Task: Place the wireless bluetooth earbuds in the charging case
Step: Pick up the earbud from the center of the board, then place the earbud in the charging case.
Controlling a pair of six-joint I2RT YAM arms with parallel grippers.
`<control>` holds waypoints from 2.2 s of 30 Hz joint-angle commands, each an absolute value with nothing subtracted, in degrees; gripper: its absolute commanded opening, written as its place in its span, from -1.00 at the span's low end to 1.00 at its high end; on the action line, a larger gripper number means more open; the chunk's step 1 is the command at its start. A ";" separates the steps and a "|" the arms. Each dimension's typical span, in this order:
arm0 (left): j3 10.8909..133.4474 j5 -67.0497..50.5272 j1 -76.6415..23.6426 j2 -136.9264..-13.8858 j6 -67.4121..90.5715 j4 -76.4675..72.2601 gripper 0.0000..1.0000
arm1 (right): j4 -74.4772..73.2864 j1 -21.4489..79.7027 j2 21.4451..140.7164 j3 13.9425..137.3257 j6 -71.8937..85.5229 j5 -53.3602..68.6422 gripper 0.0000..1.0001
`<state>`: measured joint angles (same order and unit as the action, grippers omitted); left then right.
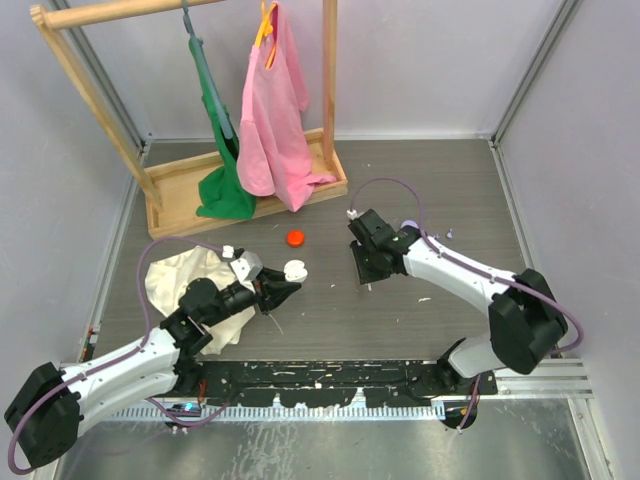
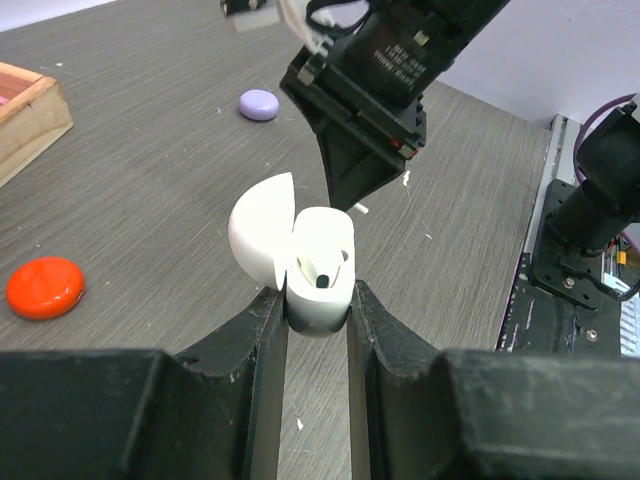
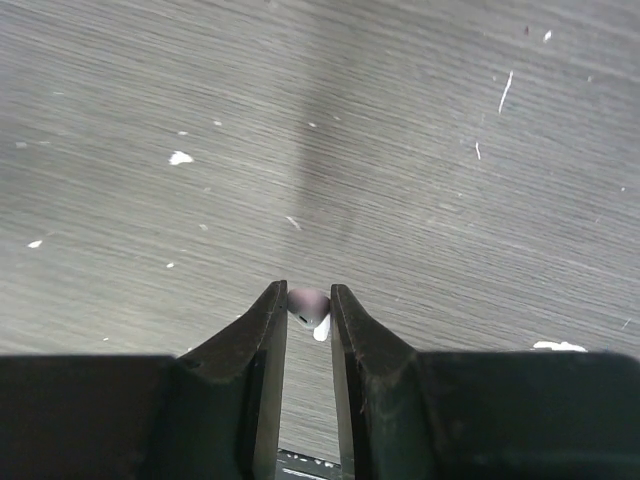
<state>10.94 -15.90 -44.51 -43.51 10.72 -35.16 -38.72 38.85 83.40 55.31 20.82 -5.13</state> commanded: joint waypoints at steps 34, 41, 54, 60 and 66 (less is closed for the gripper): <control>11.19 -18.10 -44.55 -40.97 9.05 -40.04 -1.00 | 7.83 61.69 56.66 45.53 6.29 -2.73 -0.56; 10.85 -19.32 -44.51 -40.96 9.31 -41.35 -1.00 | 15.11 63.14 56.91 42.57 5.76 -1.86 -0.55; 10.28 -20.16 -44.54 -39.91 9.72 -42.37 -1.00 | 20.76 63.37 57.86 39.84 6.53 -2.47 -0.55; 10.04 -19.67 -44.47 -39.73 9.99 -42.72 -0.99 | 21.61 63.39 58.67 39.20 7.26 -1.70 -0.55; 9.77 -19.14 -44.48 -39.55 10.36 -43.33 -1.00 | 21.95 63.45 58.64 38.11 7.86 -1.65 -0.55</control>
<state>9.89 -19.46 -44.51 -40.56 9.89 -38.26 17.80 62.96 58.89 38.30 6.76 -2.17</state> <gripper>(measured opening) 0.263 0.273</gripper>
